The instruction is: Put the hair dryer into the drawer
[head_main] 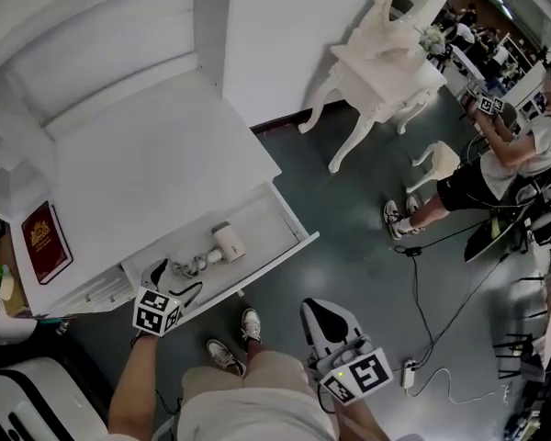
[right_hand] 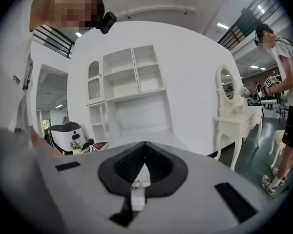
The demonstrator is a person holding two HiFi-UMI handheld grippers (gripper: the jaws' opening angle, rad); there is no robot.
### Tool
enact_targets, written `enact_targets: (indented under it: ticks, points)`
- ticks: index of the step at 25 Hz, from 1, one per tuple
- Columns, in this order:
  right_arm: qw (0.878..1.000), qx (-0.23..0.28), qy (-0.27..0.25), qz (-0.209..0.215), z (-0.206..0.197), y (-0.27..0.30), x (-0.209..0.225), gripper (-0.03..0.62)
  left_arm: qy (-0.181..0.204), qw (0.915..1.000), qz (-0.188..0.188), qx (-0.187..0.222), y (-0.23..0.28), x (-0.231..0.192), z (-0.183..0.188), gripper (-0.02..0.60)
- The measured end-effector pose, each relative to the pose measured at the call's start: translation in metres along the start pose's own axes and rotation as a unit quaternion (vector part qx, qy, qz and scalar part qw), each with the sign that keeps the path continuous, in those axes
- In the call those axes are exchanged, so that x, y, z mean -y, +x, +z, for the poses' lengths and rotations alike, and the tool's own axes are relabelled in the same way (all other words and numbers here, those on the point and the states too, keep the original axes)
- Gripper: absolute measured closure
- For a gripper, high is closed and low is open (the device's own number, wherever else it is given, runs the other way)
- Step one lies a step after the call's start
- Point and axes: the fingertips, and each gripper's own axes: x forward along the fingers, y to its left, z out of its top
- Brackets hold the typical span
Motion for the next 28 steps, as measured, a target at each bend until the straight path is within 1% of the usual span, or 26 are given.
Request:
enact_targets:
  ticks: [4,7,8,9,12,15,18,21,28]
  points:
    - [0.999,0.005,-0.012,0.036,0.007,0.010,-0.034,0.585,-0.017,0.9982,0.050,0.028,-0.047,-0.017,0.006,0.286]
    - [0.997,0.013,-0.022,0.071,0.016,0.018,-0.058,0.585,-0.028,0.9952,0.077,0.053,-0.082,-0.022,0.015,0.374]
    - [0.996,0.017,-0.022,0.082,0.020,0.020,-0.066,0.586,-0.031,0.9939,0.086,0.062,-0.093,-0.022,0.018,0.417]
    - [0.995,0.020,-0.022,0.092,0.023,0.023,-0.072,0.585,-0.035,0.9924,0.095,0.071,-0.104,-0.023,0.022,0.447]
    - [0.992,0.025,-0.031,0.118,0.035,0.034,-0.086,0.586,-0.042,0.9855,0.128,0.103,-0.140,-0.028,0.036,0.533]
    - [0.988,0.031,-0.053,0.139,0.048,0.045,-0.093,0.586,-0.043,0.9743,0.164,0.148,-0.179,-0.035,0.058,0.560]
    - [0.985,0.040,-0.067,0.154,0.061,0.052,-0.094,0.586,-0.039,0.9623,0.195,0.185,-0.215,-0.037,0.079,0.565]
    - [0.983,0.050,-0.074,0.162,0.074,0.058,-0.087,0.586,-0.035,0.9521,0.222,0.208,-0.244,-0.036,0.096,0.566]
    - [0.980,0.080,-0.081,0.163,0.110,0.074,-0.060,0.586,-0.023,0.9239,0.280,0.260,-0.306,-0.028,0.131,0.566]
